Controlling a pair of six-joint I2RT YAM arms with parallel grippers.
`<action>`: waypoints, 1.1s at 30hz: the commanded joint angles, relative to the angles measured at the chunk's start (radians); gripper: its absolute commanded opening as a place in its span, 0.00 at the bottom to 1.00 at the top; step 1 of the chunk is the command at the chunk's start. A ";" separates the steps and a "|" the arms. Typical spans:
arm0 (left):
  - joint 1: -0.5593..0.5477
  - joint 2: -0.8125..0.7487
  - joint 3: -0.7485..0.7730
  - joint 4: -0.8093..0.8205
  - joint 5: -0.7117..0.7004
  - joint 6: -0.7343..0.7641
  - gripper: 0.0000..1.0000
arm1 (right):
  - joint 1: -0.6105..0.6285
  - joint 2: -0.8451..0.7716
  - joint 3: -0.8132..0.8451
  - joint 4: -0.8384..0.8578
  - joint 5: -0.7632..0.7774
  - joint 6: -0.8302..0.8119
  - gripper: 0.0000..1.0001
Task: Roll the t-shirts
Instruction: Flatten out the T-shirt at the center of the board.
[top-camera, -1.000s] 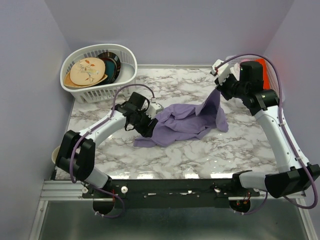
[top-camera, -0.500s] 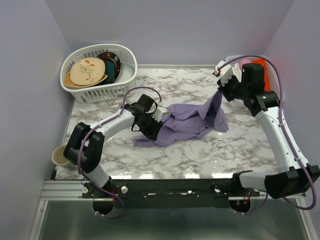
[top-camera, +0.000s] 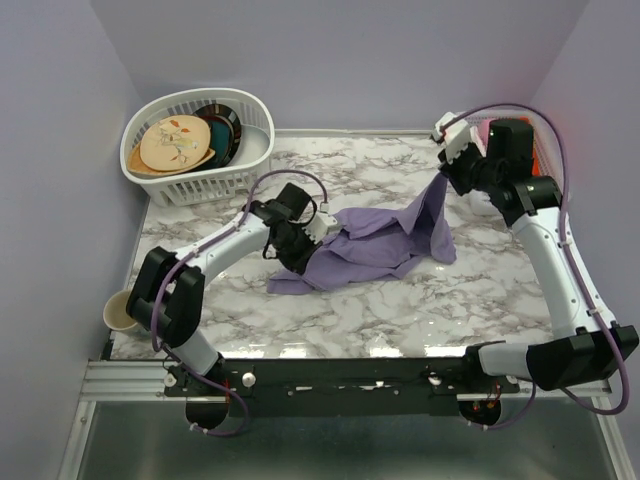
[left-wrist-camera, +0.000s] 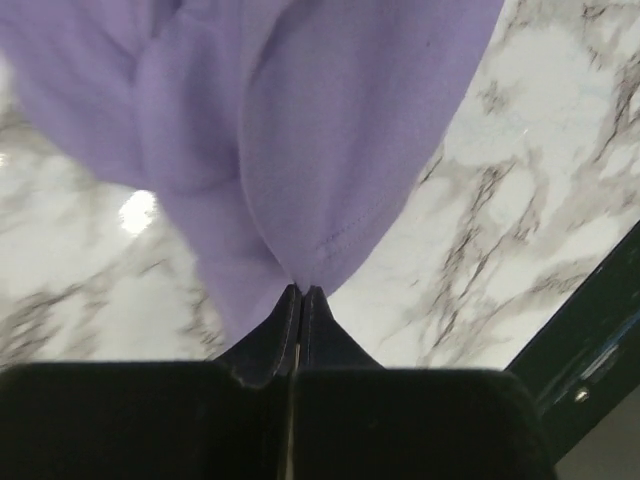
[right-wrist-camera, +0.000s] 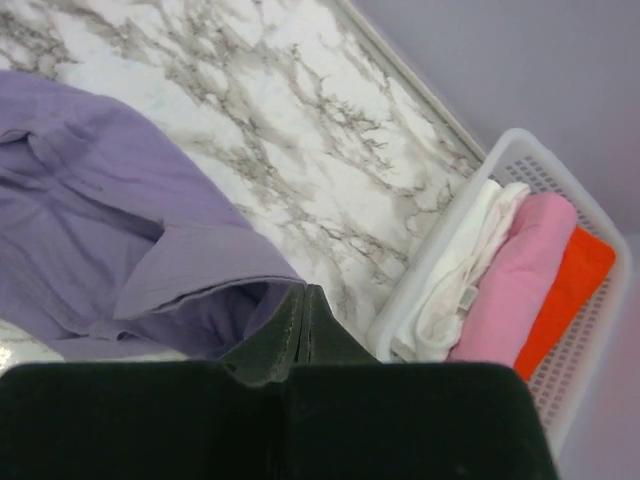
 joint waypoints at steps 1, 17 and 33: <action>0.077 -0.111 0.240 -0.312 -0.203 0.292 0.00 | -0.092 0.046 0.213 0.051 0.036 0.057 0.00; 0.024 -0.469 0.375 -0.791 -0.018 0.621 0.00 | -0.205 0.121 0.407 0.013 0.044 0.165 0.00; -0.034 -0.086 0.164 -0.016 -0.354 0.177 0.56 | -0.205 0.005 0.215 -0.013 0.009 0.157 0.01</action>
